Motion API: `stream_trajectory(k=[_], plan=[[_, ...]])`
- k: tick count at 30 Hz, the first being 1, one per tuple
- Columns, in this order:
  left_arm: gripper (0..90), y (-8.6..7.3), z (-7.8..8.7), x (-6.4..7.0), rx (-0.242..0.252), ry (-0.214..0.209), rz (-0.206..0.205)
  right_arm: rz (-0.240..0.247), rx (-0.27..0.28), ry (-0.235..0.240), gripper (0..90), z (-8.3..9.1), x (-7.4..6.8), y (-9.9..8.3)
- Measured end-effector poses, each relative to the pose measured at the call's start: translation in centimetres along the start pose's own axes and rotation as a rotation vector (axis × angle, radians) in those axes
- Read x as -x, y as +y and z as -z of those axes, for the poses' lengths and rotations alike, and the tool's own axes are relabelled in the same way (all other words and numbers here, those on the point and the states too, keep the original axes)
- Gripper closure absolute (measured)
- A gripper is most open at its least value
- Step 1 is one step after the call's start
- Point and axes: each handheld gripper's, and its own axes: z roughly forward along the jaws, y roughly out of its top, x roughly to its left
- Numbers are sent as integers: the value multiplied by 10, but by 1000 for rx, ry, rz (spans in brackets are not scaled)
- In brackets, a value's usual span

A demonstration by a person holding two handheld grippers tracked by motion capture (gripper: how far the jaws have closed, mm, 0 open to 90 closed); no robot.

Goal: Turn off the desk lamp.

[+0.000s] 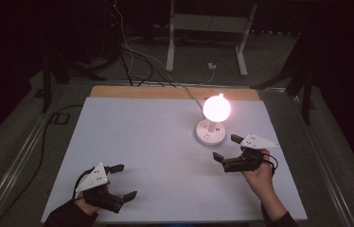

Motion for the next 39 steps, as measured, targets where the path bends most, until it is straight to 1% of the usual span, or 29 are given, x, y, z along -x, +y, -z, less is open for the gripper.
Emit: stream_trajectory(k=[3,6,10,11,12,13,14,15,17,20,23,25,26,27,28,29,31,33,34,35,36,37,38,39], plan=[[5,0,0,0,-2,1,0,1,-5,-4,0,-3,2,2],[4,0,0,0,0,2,1,3,-8,3,0,-8,6,4],[5,0,1,0,3,2,3,2,-15,-5,0,-15,12,7],[5,0,1,0,3,1,3,4,-16,-12,0,-18,16,8],[5,0,1,0,1,1,2,4,-16,-12,0,-18,16,8],[5,0,1,0,0,2,1,9,-20,-18,0,-22,20,8],[5,0,1,0,0,2,0,9,-20,-18,0,-22,20,8],[5,0,1,0,0,1,1,7,-23,-23,0,-23,21,8],[4,0,1,0,0,0,0,-9,-40,-16,0,-28,27,8],[5,0,1,0,1,2,2,-2,-60,-31,0,-32,30,8],[5,0,1,0,0,1,1,-3,-67,-31,0,-34,33,7],[5,0,0,0,-2,2,4,-3,-78,-41,0,-39,37,6],[5,0,0,0,-1,2,4,5,-79,-52,0,-40,38,6],[5,0,0,0,-1,1,6,5,-79,-52,0,-40,38,6],[4,0,0,0,0,0,5,-11,-79,-67,0,-44,41,6],[4,0,0,0,-3,1,5,-11,-79,-67,0,-44,41,6],[4,0,0,0,-3,3,5,-30,-75,-90,0,-48,46,4],[5,0,0,0,-2,4,5,-34,-77,-98,0,-49,47,4],[4,0,0,0,0,3,5,-35,-81,-114,0,-52,50,3],[4,0,0,0,-2,2,5,-35,-81,-114,0,-52,50,3],[5,0,0,0,-4,4,5,-59,-79,-120,0,-54,52,3],[5,0,0,0,-3,4,6,-59,-79,-120,0,-54,52,3],[5,0,0,0,-3,5,7,-67,-77,-132,0,-55,53,2],[5,0,0,0,-2,5,8,-76,-80,-131,0,-56,54,2]])
